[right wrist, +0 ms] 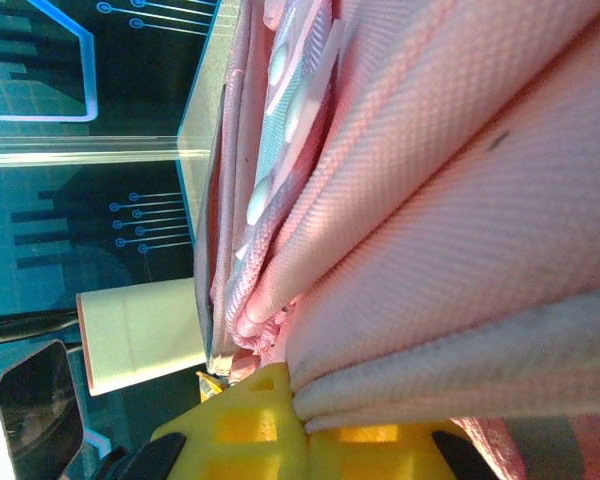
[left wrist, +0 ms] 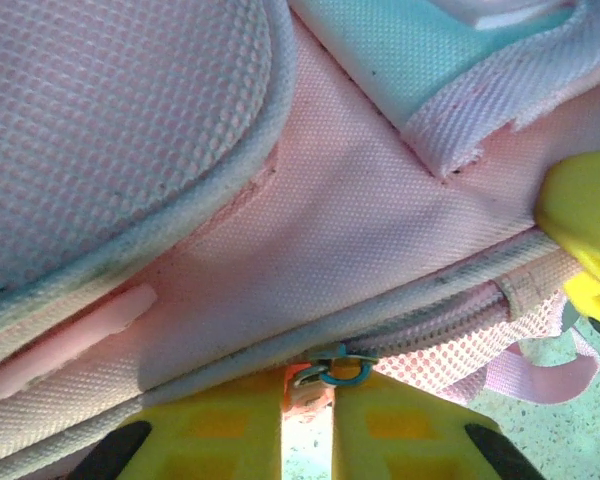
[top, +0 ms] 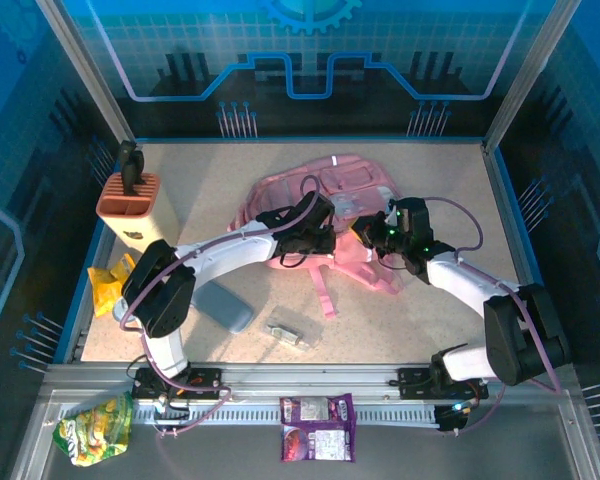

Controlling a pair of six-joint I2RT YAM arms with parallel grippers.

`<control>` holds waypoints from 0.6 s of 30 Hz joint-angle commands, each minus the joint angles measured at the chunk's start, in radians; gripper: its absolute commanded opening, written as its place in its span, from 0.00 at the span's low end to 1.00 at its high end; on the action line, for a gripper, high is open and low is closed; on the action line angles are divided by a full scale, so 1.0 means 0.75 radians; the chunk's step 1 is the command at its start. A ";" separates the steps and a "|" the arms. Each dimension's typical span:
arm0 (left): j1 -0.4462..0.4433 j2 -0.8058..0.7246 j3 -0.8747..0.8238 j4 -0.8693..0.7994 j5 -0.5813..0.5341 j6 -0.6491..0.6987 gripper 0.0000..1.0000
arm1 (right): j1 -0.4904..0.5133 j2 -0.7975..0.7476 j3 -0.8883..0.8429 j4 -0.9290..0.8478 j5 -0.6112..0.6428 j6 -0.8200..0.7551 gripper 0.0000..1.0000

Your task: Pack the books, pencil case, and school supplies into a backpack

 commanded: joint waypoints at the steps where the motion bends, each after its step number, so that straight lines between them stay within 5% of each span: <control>1: 0.078 -0.017 -0.023 -0.054 -0.145 0.054 0.14 | -0.034 -0.070 0.013 0.065 -0.029 -0.039 0.00; 9: 0.078 -0.111 -0.052 -0.086 -0.224 0.119 0.05 | -0.035 -0.064 0.025 0.067 -0.037 -0.041 0.00; 14: 0.077 -0.106 0.003 -0.190 -0.166 0.166 0.10 | -0.031 -0.063 0.044 0.066 -0.040 -0.040 0.00; 18: 0.069 -0.104 0.005 -0.171 -0.049 0.163 0.24 | -0.026 -0.059 0.057 0.066 -0.037 -0.041 0.00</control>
